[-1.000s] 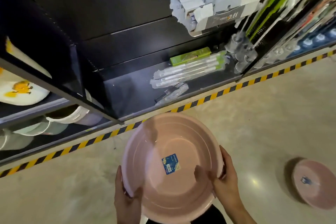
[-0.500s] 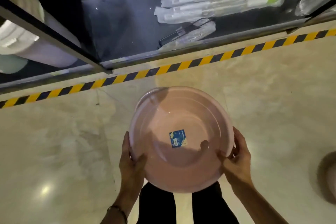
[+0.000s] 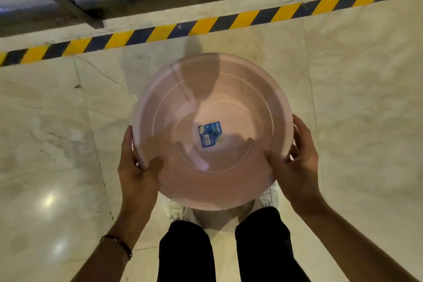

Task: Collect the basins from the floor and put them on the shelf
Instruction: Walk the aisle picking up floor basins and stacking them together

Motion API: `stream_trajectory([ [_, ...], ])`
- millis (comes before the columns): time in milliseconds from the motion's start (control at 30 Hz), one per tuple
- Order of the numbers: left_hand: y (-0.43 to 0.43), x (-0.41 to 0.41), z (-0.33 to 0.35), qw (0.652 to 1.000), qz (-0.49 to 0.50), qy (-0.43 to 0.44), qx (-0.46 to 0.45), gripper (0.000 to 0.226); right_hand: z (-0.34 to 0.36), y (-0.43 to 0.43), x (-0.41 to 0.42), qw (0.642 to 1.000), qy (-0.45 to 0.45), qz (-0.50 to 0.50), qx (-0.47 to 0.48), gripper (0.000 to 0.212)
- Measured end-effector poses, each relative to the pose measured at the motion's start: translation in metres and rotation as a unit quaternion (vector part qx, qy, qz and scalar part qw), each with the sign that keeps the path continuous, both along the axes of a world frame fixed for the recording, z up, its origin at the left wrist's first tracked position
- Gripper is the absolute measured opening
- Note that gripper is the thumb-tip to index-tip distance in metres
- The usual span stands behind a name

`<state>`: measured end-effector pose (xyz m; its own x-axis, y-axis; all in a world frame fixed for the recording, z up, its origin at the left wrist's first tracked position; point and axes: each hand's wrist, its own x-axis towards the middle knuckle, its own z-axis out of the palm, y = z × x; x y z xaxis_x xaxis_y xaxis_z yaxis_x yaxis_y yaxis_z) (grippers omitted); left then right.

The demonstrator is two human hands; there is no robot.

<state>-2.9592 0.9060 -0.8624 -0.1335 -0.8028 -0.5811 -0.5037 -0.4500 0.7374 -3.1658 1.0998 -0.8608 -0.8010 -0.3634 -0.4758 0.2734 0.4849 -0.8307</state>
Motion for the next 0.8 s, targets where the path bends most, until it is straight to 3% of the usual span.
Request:
stream_trajectory([
  [367,-0.03,0.014,-0.056,0.999,-0.01,0.0,-0.032,0.091,-0.051,-0.05,0.004,0.998,0.035,0.041,-0.03,0.08],
  [800,-0.025,0.028,-0.125,0.996,-0.074,-0.01,-0.044,0.094,-0.11,-0.043,0.005,0.993,0.083,0.082,-0.019,0.079],
])
